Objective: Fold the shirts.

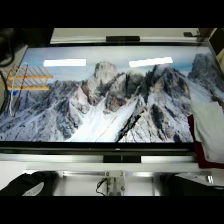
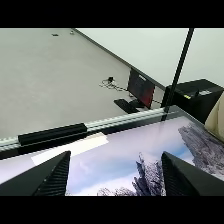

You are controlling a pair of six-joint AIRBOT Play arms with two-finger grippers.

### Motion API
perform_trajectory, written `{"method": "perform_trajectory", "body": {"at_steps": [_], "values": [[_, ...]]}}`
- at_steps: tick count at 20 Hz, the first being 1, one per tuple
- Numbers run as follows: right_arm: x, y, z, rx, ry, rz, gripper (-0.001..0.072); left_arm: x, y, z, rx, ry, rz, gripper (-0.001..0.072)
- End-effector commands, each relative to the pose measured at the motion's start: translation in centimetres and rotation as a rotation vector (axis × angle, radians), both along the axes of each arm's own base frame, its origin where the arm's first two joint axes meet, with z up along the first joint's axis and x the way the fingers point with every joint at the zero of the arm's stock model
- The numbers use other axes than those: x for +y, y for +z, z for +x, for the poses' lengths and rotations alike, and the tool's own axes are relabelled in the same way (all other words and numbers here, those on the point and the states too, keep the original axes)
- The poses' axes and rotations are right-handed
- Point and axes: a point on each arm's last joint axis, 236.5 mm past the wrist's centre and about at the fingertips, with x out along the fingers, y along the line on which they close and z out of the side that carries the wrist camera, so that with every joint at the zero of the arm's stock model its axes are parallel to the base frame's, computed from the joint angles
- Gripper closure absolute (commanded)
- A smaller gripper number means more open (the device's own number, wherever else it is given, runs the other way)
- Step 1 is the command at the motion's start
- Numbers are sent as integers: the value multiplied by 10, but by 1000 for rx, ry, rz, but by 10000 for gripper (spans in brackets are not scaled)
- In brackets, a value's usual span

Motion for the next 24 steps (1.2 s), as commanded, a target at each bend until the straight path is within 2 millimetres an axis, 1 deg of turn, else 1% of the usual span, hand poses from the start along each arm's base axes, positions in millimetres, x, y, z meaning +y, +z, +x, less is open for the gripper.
{"method": "perform_trajectory", "body": {"at_steps": [1, 3, 6, 8, 9, 10, 11, 12, 13, 15, 17, 18, 21, 22, 24], "values": [[9, -34, -7, 18, -24, 144, 673, 0, -1, 0, 2, -1, 2, 33], [15, -30, -23, 8, -93, 145, 673, 0, 0, -1, 1, -1, 1, 33], [28, -20, -56, -20, -209, 133, 673, 0, 0, -1, 1, 0, 2, 33], [34, -18, -68, -42, -229, 137, 671, 0, 0, -1, 1, 0, 2, 33], [36, -19, -70, -45, -235, 145, 652, 0, 0, -1, 1, 0, 2, 33], [37, -19, -71, -41, -236, 148, 449, 0, 0, -1, 1, 0, 2, 33], [39, -20, -69, -46, -232, 156, 170, 0, 0, -1, 1, 0, 2, 33], [43, -24, -64, -67, -215, 181, 148, 0, 0, 0, 1, -1, 2, 33], [49, -28, -60, -81, -203, 206, 147, 0, -1, 0, 2, -1, 2, 33], [67, -33, -56, -95, -196, 262, 147, -1, -3, -1, 11, -6, 8, 34], [91, -40, -51, -112, -185, 336, 147, -5, -14, -1, 46, -21, 30, 37], [106, -45, -51, -116, -185, 378, 147, -8, -25, 0, 79, -36, 49, 52], [148, -64, -41, -125, -154, 530, 147, -20, -67, -1, 209, -91, 127, 51], [161, -74, -33, -135, -126, 601, 147, -23, -80, -2, 251, -108, 151, 51], [188, -103, -1, -172, -5, 780, 147, -24, -100, -2, 304, -121, 200, 51]]}}
